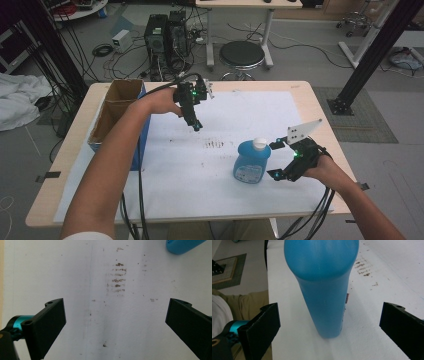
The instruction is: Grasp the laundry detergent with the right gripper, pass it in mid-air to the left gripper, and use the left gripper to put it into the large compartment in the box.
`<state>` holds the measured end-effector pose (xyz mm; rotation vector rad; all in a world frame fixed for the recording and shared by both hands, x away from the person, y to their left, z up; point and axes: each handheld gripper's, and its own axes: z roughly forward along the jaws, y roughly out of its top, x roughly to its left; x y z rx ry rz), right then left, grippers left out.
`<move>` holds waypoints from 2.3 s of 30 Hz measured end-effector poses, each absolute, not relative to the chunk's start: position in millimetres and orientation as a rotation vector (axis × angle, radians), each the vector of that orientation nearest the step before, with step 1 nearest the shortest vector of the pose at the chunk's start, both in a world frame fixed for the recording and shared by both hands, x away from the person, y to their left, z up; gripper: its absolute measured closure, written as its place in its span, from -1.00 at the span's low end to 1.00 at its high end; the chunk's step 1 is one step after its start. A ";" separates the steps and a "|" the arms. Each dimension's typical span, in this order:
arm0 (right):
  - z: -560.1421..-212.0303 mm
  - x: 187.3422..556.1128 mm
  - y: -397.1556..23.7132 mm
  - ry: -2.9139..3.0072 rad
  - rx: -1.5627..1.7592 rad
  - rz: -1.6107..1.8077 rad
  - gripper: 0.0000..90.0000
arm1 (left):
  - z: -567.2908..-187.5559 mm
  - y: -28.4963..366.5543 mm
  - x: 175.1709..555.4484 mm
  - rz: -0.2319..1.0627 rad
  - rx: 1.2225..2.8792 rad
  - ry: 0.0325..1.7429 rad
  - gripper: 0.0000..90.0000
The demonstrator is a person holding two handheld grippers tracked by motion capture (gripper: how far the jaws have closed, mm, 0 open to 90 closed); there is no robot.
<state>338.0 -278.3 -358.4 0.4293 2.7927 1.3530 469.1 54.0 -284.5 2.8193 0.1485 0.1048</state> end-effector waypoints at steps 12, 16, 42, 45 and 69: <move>-371.1 336.8 -265.1 2.758 0.426 1.408 -0.95 | -284.6 53.6 468.6 0.105 2.819 0.143 -0.93; -375.3 336.4 -259.9 2.753 0.418 1.424 -0.95 | -284.0 53.9 468.4 0.105 2.815 0.146 -0.93; -397.0 337.1 -244.5 2.628 0.436 1.584 -0.90 | -284.6 54.4 468.0 0.108 2.824 0.156 -0.93; -398.5 336.7 -245.3 2.612 0.438 1.610 -0.88 | -284.6 54.4 467.9 0.108 2.824 0.156 -0.93; -405.1 337.4 -246.7 2.584 0.397 1.666 -0.39 | -285.0 55.2 468.1 0.111 2.829 0.155 -0.93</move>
